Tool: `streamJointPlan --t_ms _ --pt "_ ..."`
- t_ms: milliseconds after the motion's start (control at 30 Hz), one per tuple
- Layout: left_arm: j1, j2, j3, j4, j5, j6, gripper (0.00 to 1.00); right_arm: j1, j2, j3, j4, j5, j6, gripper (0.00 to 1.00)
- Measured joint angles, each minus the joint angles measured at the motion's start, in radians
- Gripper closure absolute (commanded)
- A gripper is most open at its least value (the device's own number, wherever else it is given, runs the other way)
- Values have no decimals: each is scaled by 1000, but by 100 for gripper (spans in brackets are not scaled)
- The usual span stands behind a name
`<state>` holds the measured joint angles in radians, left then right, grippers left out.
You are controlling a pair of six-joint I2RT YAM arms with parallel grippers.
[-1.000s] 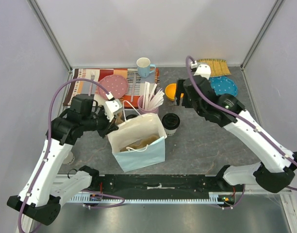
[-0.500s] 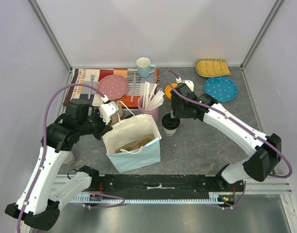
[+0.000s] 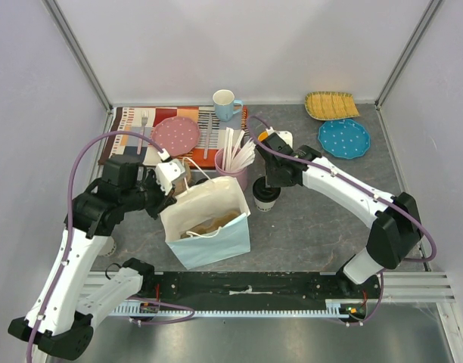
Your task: Pack the takeout coffee
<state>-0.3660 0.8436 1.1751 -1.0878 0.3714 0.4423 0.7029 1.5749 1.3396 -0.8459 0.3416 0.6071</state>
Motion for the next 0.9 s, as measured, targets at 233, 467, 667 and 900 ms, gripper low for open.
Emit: streamJointPlan --t_ms 233,467,667,900 --pt "0 -5 -7 12 14 0 98 0 6 0 11 0 7 64" --pt "0 -6 -19 30 26 0 98 0 6 -4 7 18 10 65" --pt "0 -6 -21 38 32 0 98 0 6 0 -13 54 9 53" --pt "0 -6 -21 40 32 0 98 5 12 37 -76 59 -7 59"
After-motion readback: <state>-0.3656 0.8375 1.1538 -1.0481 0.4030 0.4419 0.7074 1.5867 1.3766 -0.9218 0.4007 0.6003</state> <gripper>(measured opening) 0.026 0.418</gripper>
